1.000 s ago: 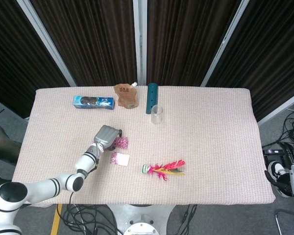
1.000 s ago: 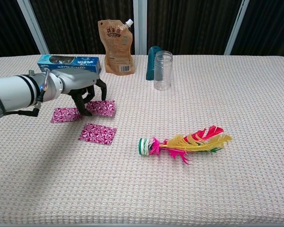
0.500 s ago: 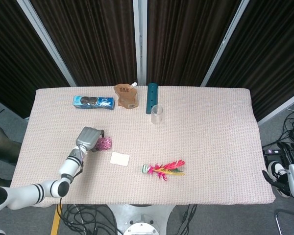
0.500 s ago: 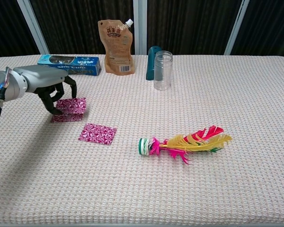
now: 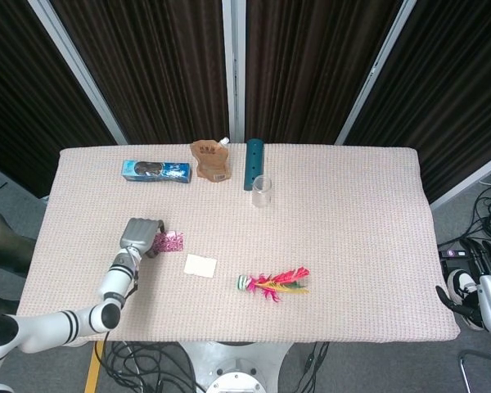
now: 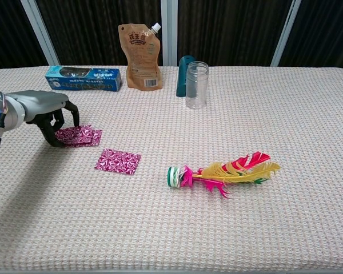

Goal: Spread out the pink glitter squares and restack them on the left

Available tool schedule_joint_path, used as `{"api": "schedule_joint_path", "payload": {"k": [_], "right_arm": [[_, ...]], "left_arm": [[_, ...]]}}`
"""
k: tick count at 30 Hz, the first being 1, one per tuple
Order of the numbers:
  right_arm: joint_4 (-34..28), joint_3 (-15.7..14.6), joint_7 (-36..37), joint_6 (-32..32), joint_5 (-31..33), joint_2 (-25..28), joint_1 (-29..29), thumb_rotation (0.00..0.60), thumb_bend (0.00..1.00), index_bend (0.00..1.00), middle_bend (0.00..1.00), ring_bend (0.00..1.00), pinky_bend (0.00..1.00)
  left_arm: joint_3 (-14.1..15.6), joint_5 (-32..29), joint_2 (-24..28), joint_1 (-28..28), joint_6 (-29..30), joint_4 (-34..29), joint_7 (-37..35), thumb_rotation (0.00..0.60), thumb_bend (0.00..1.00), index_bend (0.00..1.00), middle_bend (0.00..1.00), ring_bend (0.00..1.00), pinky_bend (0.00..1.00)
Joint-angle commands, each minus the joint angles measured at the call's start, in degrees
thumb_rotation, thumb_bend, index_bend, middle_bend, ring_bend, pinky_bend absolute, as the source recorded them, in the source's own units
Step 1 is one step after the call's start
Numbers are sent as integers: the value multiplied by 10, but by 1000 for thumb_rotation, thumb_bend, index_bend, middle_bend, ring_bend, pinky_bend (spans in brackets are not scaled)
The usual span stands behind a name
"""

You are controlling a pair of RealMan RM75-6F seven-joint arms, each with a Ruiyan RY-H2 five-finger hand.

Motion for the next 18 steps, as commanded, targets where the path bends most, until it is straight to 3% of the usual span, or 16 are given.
{"api": "schedule_joint_path", "payload": {"k": [1, 18], "right_arm": [[0, 0, 0, 0, 1, 1, 0, 381, 195, 83, 83, 0, 0], [5, 0, 4, -4, 6, 0, 0, 383, 194, 83, 83, 0, 0]], "left_arm": [[-2, 0, -6, -3, -3, 7, 1, 600, 299, 414, 879, 910, 868], [-1, -12, -12, -9, -4, 5, 20, 600, 298, 390, 878, 910, 868]]}}
